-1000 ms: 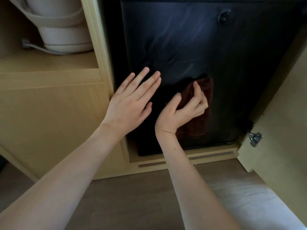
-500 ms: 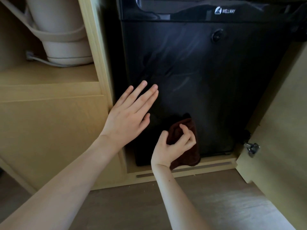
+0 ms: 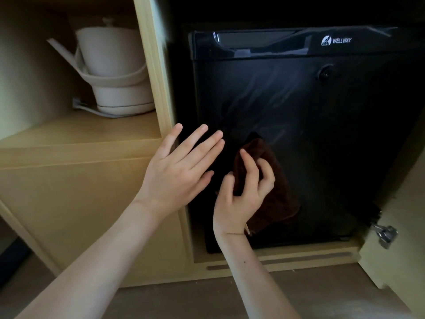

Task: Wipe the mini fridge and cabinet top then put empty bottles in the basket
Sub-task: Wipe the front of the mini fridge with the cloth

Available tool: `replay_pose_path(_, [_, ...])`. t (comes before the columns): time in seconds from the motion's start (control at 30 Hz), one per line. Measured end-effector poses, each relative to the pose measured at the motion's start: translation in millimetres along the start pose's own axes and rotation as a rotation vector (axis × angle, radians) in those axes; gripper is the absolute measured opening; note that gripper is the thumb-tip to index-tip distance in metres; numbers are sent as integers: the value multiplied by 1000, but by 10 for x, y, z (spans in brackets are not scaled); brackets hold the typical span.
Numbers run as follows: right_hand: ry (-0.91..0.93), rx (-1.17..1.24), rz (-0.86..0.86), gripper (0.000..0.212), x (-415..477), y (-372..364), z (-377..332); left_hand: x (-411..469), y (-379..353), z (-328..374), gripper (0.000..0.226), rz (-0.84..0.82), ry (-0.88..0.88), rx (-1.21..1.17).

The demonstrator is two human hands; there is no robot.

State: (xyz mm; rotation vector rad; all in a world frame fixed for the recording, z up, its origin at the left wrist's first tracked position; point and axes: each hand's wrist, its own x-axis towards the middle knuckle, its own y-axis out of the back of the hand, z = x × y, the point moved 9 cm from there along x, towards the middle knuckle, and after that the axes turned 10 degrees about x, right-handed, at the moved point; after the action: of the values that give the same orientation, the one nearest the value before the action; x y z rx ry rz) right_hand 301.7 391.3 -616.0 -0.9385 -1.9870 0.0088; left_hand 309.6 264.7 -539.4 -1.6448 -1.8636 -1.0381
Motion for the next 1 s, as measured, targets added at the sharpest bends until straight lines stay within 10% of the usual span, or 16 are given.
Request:
replay_pose_path(0.47, [-199, 200, 29, 34, 201, 174, -290, 288, 192, -276, 52, -15, 111, -165])
replay_pose_path(0.8, [433, 32, -366, 34, 1064, -346, -1011, 445, 280, -690, 59, -19, 265, -210])
replay_pose_path(1.0, [725, -330, -302, 41, 1123, -459, -1021, 414, 249, -748, 61, -4, 283, -188])
